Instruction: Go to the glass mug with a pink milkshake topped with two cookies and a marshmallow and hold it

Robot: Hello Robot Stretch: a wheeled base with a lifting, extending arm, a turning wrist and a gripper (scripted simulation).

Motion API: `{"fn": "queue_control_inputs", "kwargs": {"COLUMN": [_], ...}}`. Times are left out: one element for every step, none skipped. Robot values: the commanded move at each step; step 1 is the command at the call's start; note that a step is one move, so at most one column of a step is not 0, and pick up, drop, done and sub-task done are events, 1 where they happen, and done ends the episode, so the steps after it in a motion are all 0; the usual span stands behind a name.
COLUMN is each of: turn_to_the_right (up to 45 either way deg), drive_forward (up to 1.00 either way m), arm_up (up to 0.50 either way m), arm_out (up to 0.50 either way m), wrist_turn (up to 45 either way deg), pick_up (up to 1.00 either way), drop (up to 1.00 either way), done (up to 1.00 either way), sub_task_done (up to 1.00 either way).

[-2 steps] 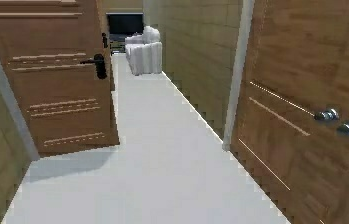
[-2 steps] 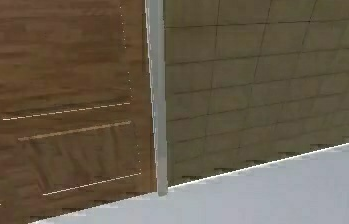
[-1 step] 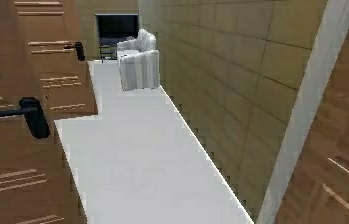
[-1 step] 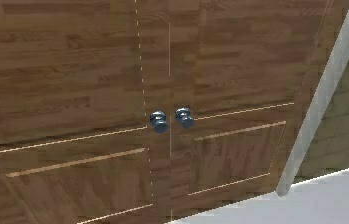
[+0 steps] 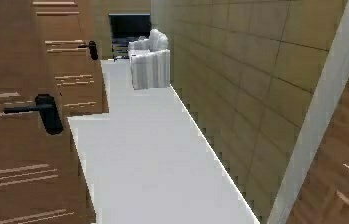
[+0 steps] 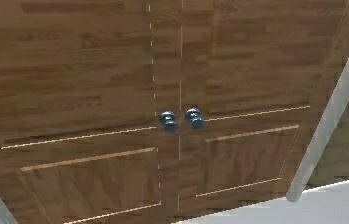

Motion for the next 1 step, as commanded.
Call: {"fn": "queue_control_inputs", "kwargs": {"turn_to_the_right": [0.0], "drive_forward": [0.7], "arm_up": [0.0], "arm_out": [0.0], "wrist_turn": [0.0], "pick_up": [0.0], "drop": [0.0], "done": [0.0], "sub_task_done": [0.0]}}
